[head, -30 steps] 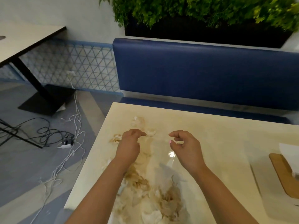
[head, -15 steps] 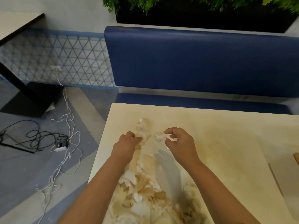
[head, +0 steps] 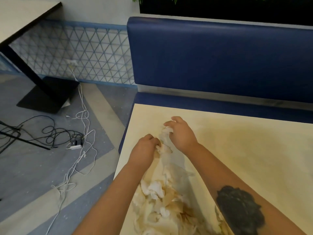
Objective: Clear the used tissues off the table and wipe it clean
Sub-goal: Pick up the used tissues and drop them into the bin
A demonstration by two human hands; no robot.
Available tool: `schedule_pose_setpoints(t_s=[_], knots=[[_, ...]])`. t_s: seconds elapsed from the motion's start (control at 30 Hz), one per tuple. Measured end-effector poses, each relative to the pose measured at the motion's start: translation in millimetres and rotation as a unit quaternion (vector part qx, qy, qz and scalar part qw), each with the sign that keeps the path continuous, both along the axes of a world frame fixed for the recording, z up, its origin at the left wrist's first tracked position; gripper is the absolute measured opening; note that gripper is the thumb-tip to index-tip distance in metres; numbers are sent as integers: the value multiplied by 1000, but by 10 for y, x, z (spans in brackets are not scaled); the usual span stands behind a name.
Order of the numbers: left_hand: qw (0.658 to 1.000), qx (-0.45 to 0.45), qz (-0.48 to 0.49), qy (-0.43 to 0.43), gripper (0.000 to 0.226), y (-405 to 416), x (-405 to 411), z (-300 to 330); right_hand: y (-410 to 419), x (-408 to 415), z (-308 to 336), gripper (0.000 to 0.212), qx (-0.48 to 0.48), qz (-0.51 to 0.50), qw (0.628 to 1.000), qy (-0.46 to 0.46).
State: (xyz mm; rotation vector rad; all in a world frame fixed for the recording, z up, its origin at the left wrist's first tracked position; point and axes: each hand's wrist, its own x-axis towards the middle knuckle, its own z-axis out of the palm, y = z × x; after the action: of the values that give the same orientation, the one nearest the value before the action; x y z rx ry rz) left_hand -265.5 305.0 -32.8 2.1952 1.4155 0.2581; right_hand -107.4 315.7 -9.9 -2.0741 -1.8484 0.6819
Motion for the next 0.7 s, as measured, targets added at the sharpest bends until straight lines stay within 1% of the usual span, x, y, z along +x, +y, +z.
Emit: schedule_pose_setpoints(t_s=[0.1, 0.2, 0.23, 0.3, 0.4, 0.53, 0.7], knots=[[1000, 12, 5, -20, 35, 50, -6, 46, 110, -53, -49, 57, -50, 53, 996, -60], [999, 14, 10, -29, 30, 81, -4, 69, 167, -73, -127, 61, -90, 90, 985, -113], [999, 13, 12, -31, 30, 87, -4, 72, 180, -76, -159, 60, -91, 95, 983, -127], [999, 13, 15, -35, 29, 91, 0, 70, 186, -72, -196, 52, -77, 91, 983, -136], [999, 13, 17, -35, 29, 85, 7, 71, 168, -46, -191, 36, -44, 66, 990, -114], [999, 20, 22, -45, 30, 59, 59, 119, 60, 22, -126, 27, 6, 3, 999, -39], [997, 33, 9, -62, 31, -8, 214, 258, -252, 172, 37, 16, 75, -75, 994, 29]])
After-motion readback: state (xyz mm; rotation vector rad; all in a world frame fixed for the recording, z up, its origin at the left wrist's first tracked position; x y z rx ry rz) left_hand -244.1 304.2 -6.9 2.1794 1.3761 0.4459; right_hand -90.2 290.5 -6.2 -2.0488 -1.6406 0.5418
